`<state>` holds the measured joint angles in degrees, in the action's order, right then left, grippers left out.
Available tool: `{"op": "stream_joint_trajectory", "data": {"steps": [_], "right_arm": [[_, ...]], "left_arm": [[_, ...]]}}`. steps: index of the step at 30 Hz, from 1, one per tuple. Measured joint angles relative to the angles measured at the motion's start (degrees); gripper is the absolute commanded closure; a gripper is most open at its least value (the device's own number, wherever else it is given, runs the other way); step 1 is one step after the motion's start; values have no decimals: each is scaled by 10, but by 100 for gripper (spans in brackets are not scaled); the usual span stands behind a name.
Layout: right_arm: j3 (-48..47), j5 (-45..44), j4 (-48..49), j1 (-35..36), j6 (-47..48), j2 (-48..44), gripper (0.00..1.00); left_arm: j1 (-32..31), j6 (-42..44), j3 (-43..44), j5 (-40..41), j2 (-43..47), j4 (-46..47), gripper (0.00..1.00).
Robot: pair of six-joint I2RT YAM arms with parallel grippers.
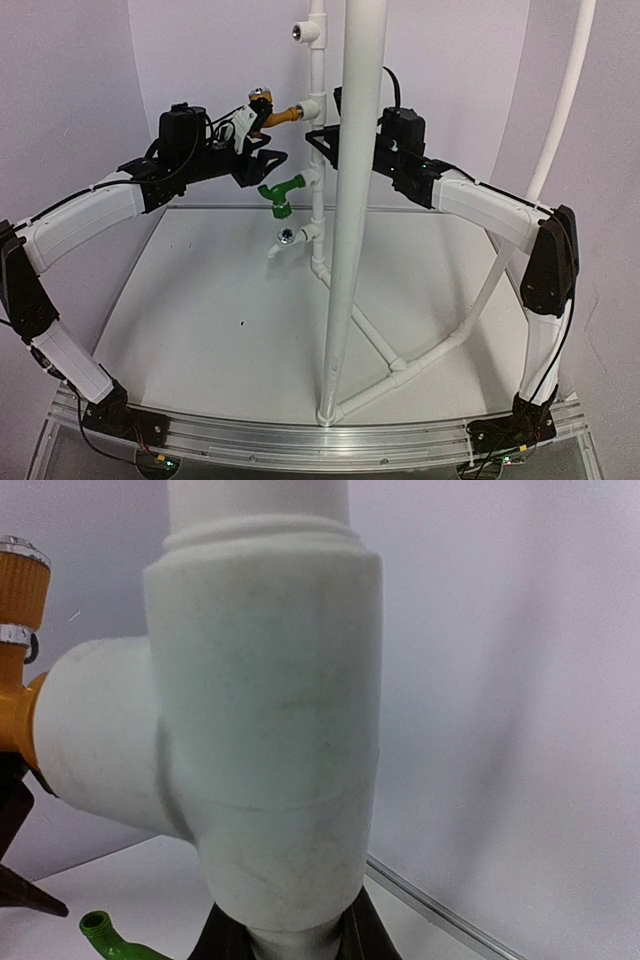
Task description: Install the water faucets
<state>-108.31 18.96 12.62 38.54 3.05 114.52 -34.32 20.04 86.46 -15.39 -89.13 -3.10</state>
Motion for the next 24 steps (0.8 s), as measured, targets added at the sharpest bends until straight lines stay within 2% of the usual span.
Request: {"op": "stream_joint_trajectory", "data": {"steps": [2, 5, 11, 17, 24], "right_arm": [[0, 0, 0, 0, 0, 0, 100], [0, 0, 0, 0, 0, 0, 100], [0, 0, 0, 0, 0, 0, 100], [0, 0, 0, 0, 0, 0, 100], [0, 0, 0, 0, -1, 0, 100]], "left_arm": [[1, 5, -15, 1, 4, -11, 15], [3, -9, -34, 1, 18, -19, 1], [11, -90, -61, 13, 80, -24, 0], [17, -249, -58, 42, 150, -61, 0], [34, -410, 80, -11, 127, -188, 0]]}}
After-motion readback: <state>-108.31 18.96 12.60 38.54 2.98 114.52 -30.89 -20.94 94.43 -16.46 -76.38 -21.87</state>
